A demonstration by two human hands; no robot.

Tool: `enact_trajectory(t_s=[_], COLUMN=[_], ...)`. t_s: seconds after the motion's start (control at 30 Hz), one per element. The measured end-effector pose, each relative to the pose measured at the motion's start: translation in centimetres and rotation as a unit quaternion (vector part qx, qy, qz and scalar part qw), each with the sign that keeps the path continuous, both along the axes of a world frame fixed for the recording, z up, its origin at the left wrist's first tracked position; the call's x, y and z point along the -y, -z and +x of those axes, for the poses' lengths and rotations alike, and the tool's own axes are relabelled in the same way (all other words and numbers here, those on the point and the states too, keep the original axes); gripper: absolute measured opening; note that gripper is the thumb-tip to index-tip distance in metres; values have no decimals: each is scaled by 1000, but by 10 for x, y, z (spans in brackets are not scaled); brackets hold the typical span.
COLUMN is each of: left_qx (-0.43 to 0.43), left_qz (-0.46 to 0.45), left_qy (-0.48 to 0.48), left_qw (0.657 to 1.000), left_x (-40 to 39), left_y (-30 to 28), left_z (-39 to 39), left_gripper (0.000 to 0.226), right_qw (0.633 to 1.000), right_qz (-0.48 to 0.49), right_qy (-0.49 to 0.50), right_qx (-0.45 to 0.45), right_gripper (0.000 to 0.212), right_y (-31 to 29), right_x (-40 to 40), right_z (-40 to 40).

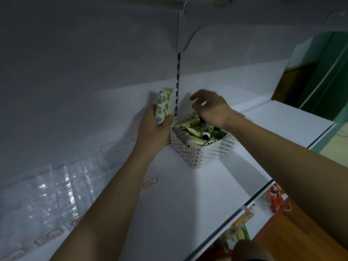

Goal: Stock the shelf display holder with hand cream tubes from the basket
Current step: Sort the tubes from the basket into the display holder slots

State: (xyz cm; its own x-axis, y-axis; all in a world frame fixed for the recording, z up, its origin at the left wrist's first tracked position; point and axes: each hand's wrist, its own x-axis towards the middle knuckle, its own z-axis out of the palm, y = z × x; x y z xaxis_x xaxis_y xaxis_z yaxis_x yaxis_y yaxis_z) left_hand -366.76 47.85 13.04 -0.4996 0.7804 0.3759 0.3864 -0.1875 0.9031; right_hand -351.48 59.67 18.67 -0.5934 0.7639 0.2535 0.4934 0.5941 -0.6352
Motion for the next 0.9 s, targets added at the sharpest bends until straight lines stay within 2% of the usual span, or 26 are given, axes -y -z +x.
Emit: enact_trajectory(t_s=[0.07,0.13,0.2,0.3,0.4,0.47,0.5,0.57,0.6,0.67,0.77,0.83,0.87,0.9], left_qx=[36,64,93,105,118,129,134,141,142,135,102,101,108,118], left_qz=[-24,-43,-55,-75,-82,-68,-56,-34,-20,2,7,-6,-14,-18], left_qy=[13,25,34,23,16,16,16,17,17,10,-5,11,16,16], left_qw=[999,997,994,991,989,989,989,989,990,991,995,995,994,993], left_x=[-1,-1,0,1,2,3,3,3,2,4,9,9,8,9], left_y=[-2,-3,-4,-5,-3,-4,-4,-3,-2,-4,-8,-10,-10,-10], left_z=[-1,0,3,6,7,8,8,7,7,8,7,7,6,7], left_gripper=[12,20,22,18,11,9,10,19,24,41,58,56,53,51], right_qw=[985,960,943,928,906,923,948,990,995,988,953,932,950,982], right_qz=[64,126,184,221,279,284,258,132,61,-25,-160,-229,-200,-121], right_qy=[-22,-49,-56,-43,10,48,58,55,39,-16,-112,-108,-76,-32], right_qx=[161,246,272,297,319,253,179,4,-72,-155,-233,-259,-225,-140], right_gripper=[29,37,42,40,46,45,36,20,18,18,20,25,27,26], right_y=[15,29,38,42,45,39,33,15,7,-5,-12,-13,-12,-10], right_x=[-5,-2,-2,-2,-4,-7,-7,-4,-2,7,25,31,29,24], right_z=[-1,-5,-11,-19,-24,-23,-22,-19,-17,-17,-21,-25,-26,-27])
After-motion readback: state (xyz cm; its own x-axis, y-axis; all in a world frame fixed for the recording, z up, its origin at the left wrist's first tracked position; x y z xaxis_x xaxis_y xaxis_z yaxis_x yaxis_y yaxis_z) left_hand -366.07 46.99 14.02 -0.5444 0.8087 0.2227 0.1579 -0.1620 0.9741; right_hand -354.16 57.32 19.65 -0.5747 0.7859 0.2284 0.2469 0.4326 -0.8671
